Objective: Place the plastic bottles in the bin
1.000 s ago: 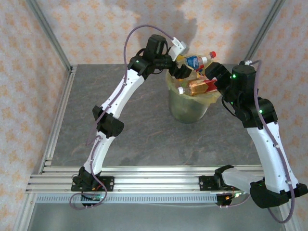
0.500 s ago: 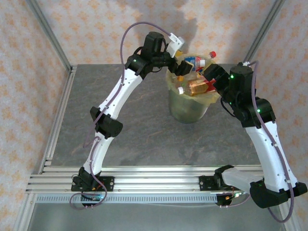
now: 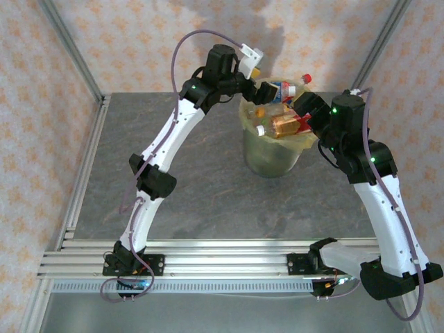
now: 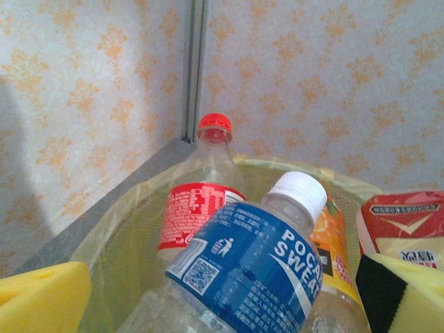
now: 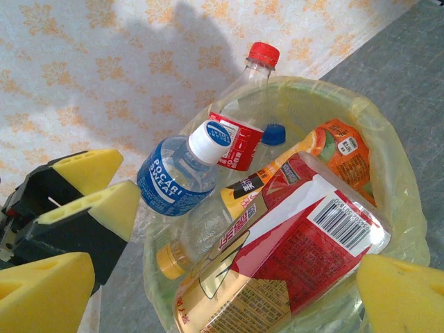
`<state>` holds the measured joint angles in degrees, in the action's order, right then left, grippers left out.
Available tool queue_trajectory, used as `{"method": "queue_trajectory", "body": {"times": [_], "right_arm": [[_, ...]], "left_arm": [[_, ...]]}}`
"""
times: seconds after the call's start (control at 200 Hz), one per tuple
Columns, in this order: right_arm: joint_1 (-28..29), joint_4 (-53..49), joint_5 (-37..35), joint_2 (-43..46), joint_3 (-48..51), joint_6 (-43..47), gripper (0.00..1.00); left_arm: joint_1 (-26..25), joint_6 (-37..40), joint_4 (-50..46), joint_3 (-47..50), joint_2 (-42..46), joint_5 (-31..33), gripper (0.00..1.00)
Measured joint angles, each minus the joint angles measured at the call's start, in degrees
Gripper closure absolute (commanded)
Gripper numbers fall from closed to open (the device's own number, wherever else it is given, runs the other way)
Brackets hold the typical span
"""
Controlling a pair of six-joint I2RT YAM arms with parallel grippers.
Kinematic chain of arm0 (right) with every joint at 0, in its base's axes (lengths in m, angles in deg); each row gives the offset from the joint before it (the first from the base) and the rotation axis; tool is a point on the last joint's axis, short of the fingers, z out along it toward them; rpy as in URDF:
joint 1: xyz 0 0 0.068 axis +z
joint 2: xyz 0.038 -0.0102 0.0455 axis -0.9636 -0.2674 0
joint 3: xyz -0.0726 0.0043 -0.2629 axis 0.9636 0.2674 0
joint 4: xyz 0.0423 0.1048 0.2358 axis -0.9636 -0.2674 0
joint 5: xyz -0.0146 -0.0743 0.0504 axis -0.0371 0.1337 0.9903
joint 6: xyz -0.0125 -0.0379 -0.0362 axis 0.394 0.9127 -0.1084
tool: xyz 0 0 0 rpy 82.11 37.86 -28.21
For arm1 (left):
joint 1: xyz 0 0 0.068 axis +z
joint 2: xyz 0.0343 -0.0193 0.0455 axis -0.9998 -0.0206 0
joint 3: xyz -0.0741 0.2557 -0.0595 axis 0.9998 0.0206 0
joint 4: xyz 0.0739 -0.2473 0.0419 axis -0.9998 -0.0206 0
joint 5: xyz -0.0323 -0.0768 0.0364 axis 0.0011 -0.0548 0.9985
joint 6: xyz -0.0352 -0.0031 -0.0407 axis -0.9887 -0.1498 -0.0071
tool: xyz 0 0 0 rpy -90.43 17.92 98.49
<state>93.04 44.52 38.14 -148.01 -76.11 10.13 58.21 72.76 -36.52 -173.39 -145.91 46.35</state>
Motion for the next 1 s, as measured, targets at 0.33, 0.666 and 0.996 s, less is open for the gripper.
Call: {"method": "queue_trajectory", "body": {"times": [0.33, 0.666, 0.996], "right_arm": [[0.0, -0.5, -0.5, 0.1, 0.0, 0.4, 0.01], [0.0, -5.6, -5.0, 9.1, 4.8, 0.7, 0.01], [0.0, -14.1, -15.0, 21.0, 18.1, -0.3, 0.01]], "left_arm": [[0.2, -6.9, 1.9, 0.2, 5.0, 8.5, 0.00], [1.8, -10.9, 3.2, 20.2, 26.3, 23.2, 0.00], [3.1, -14.2, 13.5, 66.6, 62.7, 41.7, 0.00]]}}
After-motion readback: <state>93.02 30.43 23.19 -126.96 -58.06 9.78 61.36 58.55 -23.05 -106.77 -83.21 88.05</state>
